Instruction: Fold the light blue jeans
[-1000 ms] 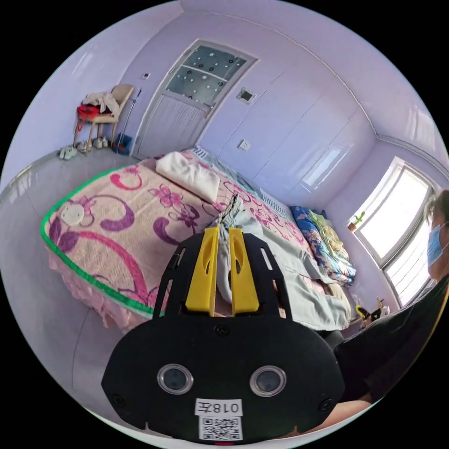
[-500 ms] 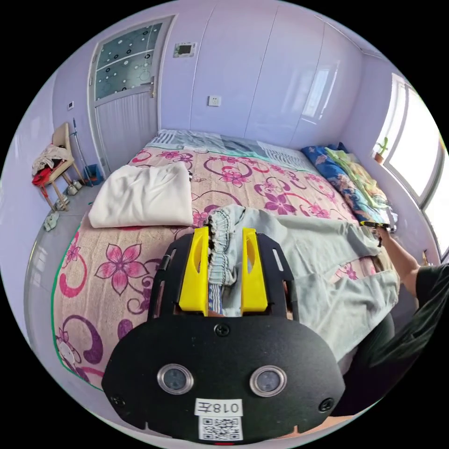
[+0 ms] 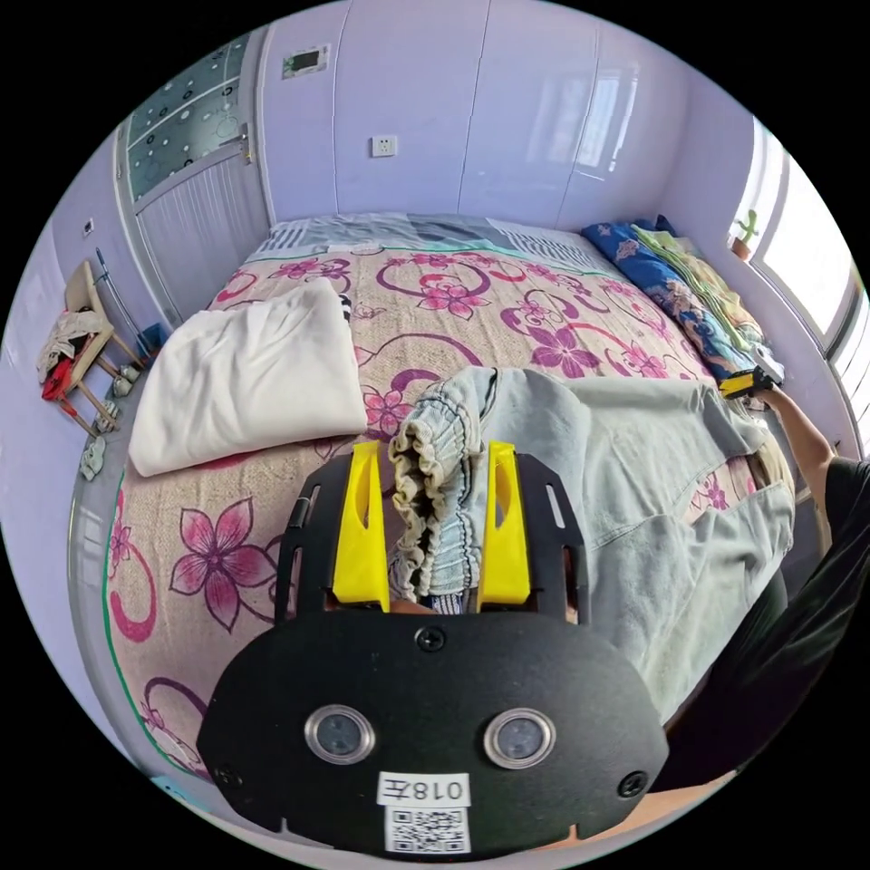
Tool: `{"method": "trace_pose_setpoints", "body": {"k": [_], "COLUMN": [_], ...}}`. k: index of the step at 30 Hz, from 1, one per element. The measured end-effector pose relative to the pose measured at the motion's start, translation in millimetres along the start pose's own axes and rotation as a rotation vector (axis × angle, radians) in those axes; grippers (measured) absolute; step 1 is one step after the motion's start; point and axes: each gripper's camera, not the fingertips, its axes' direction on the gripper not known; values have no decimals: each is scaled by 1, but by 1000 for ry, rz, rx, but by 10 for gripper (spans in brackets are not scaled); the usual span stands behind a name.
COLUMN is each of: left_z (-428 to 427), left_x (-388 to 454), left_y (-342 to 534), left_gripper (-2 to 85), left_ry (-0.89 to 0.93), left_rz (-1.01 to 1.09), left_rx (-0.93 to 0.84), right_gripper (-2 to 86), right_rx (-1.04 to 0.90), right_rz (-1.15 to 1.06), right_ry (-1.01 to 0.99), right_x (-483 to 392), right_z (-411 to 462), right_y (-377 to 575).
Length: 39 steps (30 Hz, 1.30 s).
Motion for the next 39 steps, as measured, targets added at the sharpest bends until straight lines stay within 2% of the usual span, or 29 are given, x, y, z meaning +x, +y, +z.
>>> {"method": "trace_pose_setpoints", "body": {"k": [7, 15, 18, 21, 23, 27, 29, 32, 36, 39], "left_z": [-37, -34, -18, -9, -18, -66, -87, -97, -79, -38], "left_x": [-15, 24, 42, 66, 85, 106, 103, 106, 88, 72], "left_y": [-35, -84, -102, -111, -110, -91, -82, -76, -78, -83], "left_gripper": [180, 190, 173, 113, 75, 64, 63, 62, 63, 76], "left_ry": [114, 38, -63, -200, -233, -334, -329, -392, -377, -345], "left_rz": [-31, 86, 100, 136, 181, 162, 125, 119, 30, -43], "left_rx": [19, -125, -188, -234, -200, -37, 31, 56, 63, -24], "right_gripper": [93, 97, 49, 18, 11, 6, 6, 7, 14, 33], "right_rx": [-172, -292, -321, -303, -251, -101, 19, 125, 168, 90], "right_rz": [-146, -239, -242, -238, -179, -28, 103, 203, 259, 249], "right_ry": [-190, -113, -75, 36, 110, 314, 418, 498, 546, 566], "right_x": [20, -1, -17, -42, -57, -71, -69, -64, -56, -53], "right_z": [0, 0, -3, -8, -18, -56, -90, -123, -135, -109], "right_y": [-64, -108, -113, -106, -91, -51, -24, -6, -18, -46]}}
